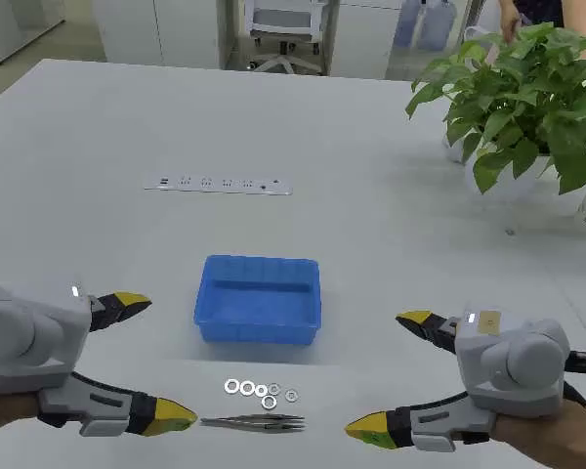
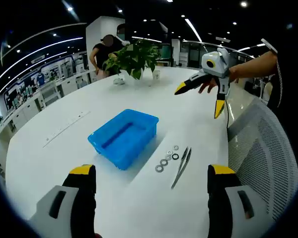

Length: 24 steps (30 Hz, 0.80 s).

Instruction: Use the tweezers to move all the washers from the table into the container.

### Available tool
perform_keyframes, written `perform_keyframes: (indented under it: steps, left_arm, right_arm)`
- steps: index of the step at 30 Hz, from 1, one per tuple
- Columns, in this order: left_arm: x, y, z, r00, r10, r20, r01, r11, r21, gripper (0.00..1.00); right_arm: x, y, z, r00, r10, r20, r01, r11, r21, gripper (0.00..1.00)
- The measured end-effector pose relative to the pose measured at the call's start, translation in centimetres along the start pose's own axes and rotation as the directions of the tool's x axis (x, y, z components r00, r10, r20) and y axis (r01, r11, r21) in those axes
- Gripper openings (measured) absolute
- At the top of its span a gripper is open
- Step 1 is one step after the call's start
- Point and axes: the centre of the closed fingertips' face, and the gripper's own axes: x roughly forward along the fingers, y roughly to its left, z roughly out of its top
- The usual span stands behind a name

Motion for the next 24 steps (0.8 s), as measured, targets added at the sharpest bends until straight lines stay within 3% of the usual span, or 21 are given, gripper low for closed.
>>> perform_keyframes:
  steps: [24]
  left_arm:
    - [-0.23,-0.50,-0.07,0.9999,-0.005,0.013,0.005,1.000,0.007,0.98]
  right_arm:
    - [-0.18,0.38,-0.02,0.9999,0.010,0.004,-0.010,1.000,-0.005,0.95]
